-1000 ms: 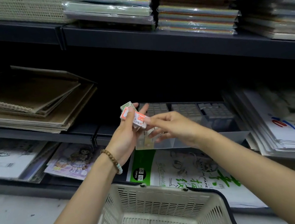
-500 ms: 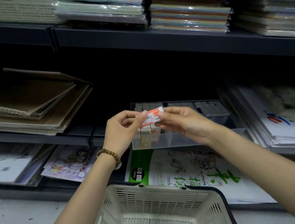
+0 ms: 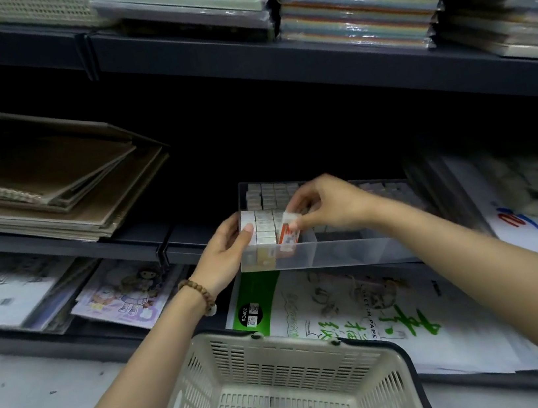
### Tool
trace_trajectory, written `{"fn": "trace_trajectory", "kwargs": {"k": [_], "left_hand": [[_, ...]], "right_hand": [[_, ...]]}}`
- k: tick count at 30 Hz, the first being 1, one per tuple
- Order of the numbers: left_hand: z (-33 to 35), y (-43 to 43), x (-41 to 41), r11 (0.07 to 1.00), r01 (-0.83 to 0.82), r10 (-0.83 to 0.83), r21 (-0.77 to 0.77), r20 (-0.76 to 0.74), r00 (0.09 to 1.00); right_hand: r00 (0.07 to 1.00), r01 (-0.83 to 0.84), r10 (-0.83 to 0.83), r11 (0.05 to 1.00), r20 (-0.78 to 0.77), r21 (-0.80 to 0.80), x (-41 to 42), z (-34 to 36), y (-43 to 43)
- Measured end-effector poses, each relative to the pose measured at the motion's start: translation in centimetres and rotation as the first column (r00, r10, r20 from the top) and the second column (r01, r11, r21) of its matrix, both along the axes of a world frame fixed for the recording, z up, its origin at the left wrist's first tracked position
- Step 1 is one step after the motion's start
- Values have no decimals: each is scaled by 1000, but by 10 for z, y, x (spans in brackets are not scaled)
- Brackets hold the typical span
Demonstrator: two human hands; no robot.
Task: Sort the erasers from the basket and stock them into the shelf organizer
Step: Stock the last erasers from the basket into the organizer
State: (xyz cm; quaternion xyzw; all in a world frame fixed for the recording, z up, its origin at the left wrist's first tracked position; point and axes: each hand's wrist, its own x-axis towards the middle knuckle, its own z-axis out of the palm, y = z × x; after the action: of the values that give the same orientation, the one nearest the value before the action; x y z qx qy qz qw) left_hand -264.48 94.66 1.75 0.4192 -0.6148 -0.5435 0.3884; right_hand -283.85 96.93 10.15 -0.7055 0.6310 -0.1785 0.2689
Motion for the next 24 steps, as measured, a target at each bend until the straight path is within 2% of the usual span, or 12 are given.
{"fn": "trace_trajectory", "kwargs": {"k": [2, 3, 6, 7, 8, 10, 12, 15, 17, 21, 24], "left_hand": [[-1, -1, 1, 1000, -3, 3, 4, 2, 1000], [-2, -1, 1, 1000, -5, 5, 8, 6, 1000], [-4, -2, 1, 1000, -2, 2, 19, 8, 1000], [-4, -2, 2, 1000, 0, 0, 23, 7, 1000], [-4, -2, 2, 1000, 2, -2, 26, 3, 1000], [-3, -2, 4, 999, 17, -16, 37, -17, 1000], [-4, 0, 4, 997, 42, -38, 69, -48, 998], [-6, 0, 4, 994, 50, -43, 93, -75, 996], [-7, -2, 4, 993, 49, -42, 103, -73, 996], [-5, -7, 8, 996, 45, -44, 80, -13, 999], [5, -20, 13, 1000, 15, -16, 21, 20, 1000]], "right_hand": [[999, 13, -14, 1000, -49, -20, 6, -11, 3], [999, 35, -35, 999, -31, -7, 7, -15, 2], [968, 170, -192, 976, 163, 138, 10, -18, 1], [953, 208, -239, 962, 185, 175, 11, -16, 0], [956, 233, -258, 956, 140, 177, 12, -14, -2], [967, 249, -254, 950, 1, 190, 15, -11, -8], [971, 239, -233, 934, -54, 265, 20, -7, -14], [968, 238, -252, 886, -18, 397, 29, -3, -21], [962, 251, -271, 867, -15, 430, 34, -1, -21], [961, 211, -268, 863, 62, 459, 25, -2, -22], [959, 204, -265, 889, 97, 409, 12, 4, -23]]}}
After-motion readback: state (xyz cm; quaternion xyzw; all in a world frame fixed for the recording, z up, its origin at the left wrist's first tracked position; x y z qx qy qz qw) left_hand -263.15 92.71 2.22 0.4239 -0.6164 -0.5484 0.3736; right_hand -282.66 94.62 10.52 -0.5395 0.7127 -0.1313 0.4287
